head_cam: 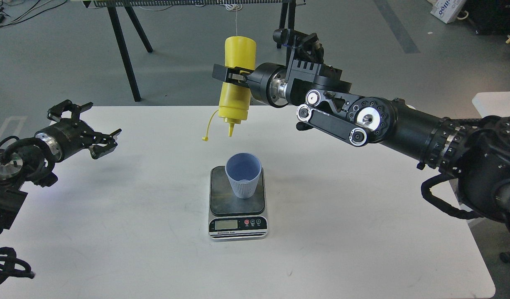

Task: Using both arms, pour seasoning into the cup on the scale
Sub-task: 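Raise the yellow bottle with the right gripper and turn it upright, then lower the yellow bottle to the table and open the right gripper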

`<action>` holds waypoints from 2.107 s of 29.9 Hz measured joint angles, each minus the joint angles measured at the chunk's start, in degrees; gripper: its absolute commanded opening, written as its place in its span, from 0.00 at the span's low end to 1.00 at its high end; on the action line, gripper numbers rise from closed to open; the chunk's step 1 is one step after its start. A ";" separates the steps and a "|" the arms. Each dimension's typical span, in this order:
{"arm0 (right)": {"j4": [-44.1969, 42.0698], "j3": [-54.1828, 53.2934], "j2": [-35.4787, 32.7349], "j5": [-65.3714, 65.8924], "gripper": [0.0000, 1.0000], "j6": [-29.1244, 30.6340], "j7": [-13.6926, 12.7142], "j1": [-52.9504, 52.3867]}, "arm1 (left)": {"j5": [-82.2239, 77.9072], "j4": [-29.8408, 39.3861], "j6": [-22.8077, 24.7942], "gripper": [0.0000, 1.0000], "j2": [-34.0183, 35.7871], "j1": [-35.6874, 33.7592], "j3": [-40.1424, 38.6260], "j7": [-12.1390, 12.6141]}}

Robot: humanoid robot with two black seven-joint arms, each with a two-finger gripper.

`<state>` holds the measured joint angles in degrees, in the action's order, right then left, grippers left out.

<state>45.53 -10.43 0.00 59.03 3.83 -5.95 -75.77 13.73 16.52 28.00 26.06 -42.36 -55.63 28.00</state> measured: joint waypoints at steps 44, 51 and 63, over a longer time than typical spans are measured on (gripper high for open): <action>0.55 -69.58 -5.54 -76.87 0.02 23.69 -18.34 54.08 | -0.82 0.62 0.00 1.00 0.24 -1.14 2.89 0.00; 0.42 -68.18 -3.23 -76.87 0.02 24.16 -18.05 60.02 | -0.87 0.62 0.00 1.00 -0.15 -0.97 2.94 0.00; -3.35 -68.22 -2.47 -76.86 0.15 24.17 -17.61 62.94 | -0.84 0.61 0.00 1.00 -0.14 -0.88 2.92 0.00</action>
<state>42.19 -78.65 -2.46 -17.83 28.00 -23.56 -12.83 12.88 17.14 28.00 25.91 -43.24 -52.71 28.00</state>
